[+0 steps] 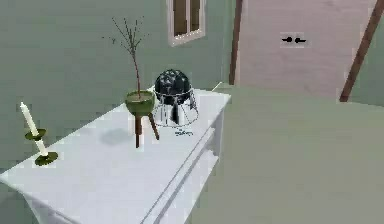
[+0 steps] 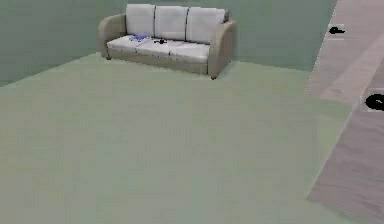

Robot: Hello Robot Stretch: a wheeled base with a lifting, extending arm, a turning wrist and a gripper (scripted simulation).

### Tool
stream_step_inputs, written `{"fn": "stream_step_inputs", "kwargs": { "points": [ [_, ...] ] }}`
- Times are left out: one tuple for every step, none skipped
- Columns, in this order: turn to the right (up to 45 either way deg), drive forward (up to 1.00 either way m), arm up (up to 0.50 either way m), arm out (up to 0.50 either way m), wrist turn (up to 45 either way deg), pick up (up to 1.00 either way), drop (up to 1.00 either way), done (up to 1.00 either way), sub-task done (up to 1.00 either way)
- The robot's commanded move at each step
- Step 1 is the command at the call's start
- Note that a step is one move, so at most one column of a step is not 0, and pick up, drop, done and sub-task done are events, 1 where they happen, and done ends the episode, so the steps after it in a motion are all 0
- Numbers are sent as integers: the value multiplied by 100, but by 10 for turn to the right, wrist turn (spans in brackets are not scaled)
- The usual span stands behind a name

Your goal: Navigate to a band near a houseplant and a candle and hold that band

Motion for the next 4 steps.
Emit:
{"fn": "stream_step_inputs", "kwargs": {
  "points": [
    [450, 0, 0, 0, 0, 0, 0, 0, 0],
    [330, 0, 0, 0, 0, 0, 0, 0, 0],
    [0, 20, 0, 0, 0, 0, 0, 0, 0],
    [-450, 0, 0, 0, 0, 0, 0, 0, 0]
  ]
}}
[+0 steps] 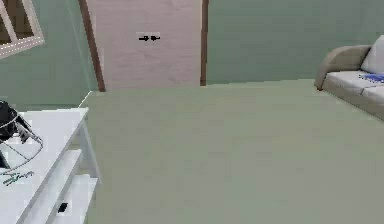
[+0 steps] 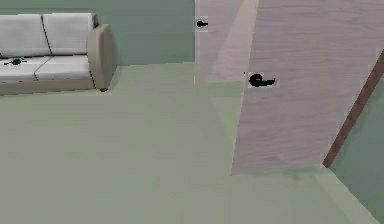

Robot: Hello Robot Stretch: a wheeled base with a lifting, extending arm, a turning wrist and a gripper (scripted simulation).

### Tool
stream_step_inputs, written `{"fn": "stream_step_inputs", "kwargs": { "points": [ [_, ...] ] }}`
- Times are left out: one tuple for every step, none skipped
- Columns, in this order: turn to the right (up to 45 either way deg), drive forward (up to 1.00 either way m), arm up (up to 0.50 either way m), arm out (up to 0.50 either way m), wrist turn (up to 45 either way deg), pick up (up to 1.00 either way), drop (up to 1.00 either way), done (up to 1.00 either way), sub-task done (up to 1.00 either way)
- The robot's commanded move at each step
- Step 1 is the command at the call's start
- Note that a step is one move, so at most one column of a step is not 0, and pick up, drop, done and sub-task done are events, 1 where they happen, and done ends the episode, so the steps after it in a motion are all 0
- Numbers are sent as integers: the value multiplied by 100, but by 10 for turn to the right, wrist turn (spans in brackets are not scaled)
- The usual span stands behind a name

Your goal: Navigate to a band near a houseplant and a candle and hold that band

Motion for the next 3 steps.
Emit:
{"fn": "stream_step_inputs", "kwargs": {
  "points": [
    [0, 15, 0, 0, 0, 0, 0, 0, 0],
    [-450, 0, 0, 0, 0, 0, 0, 0, 0],
    [-450, 0, 0, 0, 0, 0, 0, 0, 0]
  ]
}}
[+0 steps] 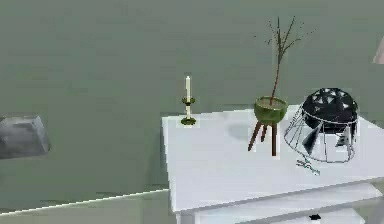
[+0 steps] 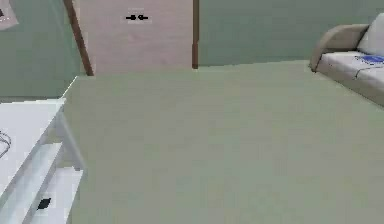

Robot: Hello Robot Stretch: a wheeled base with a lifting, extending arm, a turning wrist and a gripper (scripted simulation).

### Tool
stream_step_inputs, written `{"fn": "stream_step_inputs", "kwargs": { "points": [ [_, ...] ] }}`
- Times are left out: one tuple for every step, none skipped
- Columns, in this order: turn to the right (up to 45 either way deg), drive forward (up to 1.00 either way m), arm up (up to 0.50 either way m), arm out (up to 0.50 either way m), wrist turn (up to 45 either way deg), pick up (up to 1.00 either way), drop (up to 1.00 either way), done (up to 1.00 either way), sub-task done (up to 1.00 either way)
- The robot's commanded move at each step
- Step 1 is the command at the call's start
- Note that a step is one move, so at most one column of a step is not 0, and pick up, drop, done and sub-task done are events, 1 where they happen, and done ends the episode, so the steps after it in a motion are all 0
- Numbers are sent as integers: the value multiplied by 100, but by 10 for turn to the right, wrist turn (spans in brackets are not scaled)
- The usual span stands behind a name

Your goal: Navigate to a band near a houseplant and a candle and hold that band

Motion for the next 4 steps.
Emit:
{"fn": "stream_step_inputs", "kwargs": {
  "points": [
    [-450, 0, 0, 0, 0, 0, 0, 0, 0],
    [-90, 0, 0, 0, 0, 0, 0, 0, 0],
    [450, 0, 0, 0, 0, 0, 0, 0, 0],
    [450, 0, 0, 0, 0, 0, 0, 0, 0]
  ]
}}
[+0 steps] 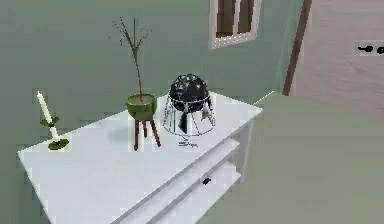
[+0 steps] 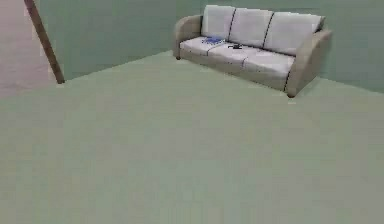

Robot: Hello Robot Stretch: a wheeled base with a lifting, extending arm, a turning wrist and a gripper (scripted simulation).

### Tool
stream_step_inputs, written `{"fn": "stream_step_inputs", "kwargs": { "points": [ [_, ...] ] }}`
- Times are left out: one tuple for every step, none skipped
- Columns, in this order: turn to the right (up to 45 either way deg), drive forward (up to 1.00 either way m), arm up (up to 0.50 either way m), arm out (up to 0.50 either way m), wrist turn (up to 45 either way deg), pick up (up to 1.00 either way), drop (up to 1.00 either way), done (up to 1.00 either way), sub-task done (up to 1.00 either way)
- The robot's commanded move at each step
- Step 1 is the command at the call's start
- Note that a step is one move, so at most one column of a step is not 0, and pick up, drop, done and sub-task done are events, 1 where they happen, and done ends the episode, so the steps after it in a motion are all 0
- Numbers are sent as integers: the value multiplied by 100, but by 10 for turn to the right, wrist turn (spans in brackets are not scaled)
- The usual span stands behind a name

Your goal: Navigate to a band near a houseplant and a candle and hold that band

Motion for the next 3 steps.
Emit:
{"fn": "stream_step_inputs", "kwargs": {
  "points": [
    [360, 0, 0, 0, 0, 0, 0, 0, 0],
    [0, 50, 0, 0, 0, 0, 0, 0, 0],
    [-450, 0, 0, 0, 0, 0, 0, 0, 0]
  ]
}}
